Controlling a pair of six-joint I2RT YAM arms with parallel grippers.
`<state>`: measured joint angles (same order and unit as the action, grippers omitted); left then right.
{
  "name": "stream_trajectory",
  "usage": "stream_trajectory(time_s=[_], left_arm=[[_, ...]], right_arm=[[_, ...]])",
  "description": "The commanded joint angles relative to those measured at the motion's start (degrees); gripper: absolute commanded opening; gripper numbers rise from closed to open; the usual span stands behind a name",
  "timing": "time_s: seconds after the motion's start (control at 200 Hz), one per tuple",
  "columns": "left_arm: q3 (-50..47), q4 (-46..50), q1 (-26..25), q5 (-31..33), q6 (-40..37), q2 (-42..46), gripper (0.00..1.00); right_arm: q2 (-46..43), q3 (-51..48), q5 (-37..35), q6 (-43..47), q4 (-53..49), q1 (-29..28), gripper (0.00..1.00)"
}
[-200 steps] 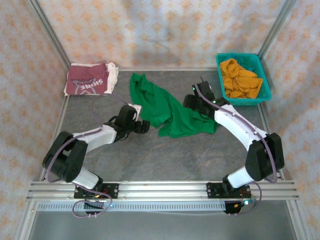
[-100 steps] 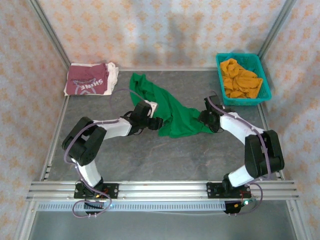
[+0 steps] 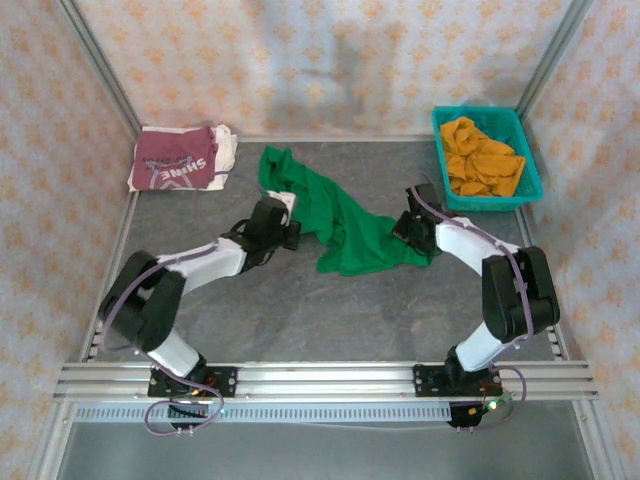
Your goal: Fold and stack the t-shirts
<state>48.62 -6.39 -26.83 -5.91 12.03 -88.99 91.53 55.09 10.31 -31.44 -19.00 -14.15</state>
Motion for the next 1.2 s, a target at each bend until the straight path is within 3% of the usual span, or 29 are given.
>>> stream_trajectory(time_s=[0.0,0.22,0.36,0.44,0.53,0.651,0.761,0.856,1.046,1.196], left_arm=[[-1.5,4.4,2.6,6.7,1.2,6.2,0.0],[-4.0,8.9,6.6,10.5,-0.7,15.9,0.0],[-6.1,10.3,7.2,12.5,-0.3,19.1,0.0],[-7.9,10.6,7.2,12.1,0.4,19.4,0.0],[-10.2,10.5,7.1,12.5,1.7,18.9,0.0],[-12.5,9.3,7.2,12.9,3.6,18.3,0.0],[-12.7,9.1,7.2,13.8,4.3,17.6,0.0],[-13.2,8.6,7.2,14.6,4.6,18.2,0.0],[-13.4,8.0,7.2,15.8,4.6,18.4,0.0],[-13.4,7.6,7.2,15.9,5.1,17.7,0.0]], right_arm=[[-1.0,1.8,-1.7,0.4,0.1,0.1,0.0],[-7.5,4.8,-6.7,4.3,-6.7,0.8,0.0],[-10.1,4.1,-5.1,4.8,-7.9,2.6,0.0],[-8.3,3.7,1.1,5.0,-7.0,2.5,0.24],[-5.8,2.7,2.5,5.5,-4.7,-0.7,0.36],[-0.5,4.0,5.6,4.7,-2.9,-3.7,0.41],[4.5,7.8,-2.6,8.5,-6.4,-7.2,0.47],[7.1,9.1,-5.6,11.0,-6.8,-8.0,0.53],[10.9,11.2,-3.7,10.3,-6.7,-10.0,0.53],[12.1,12.0,-6.6,8.1,-5.9,-10.1,0.3]])
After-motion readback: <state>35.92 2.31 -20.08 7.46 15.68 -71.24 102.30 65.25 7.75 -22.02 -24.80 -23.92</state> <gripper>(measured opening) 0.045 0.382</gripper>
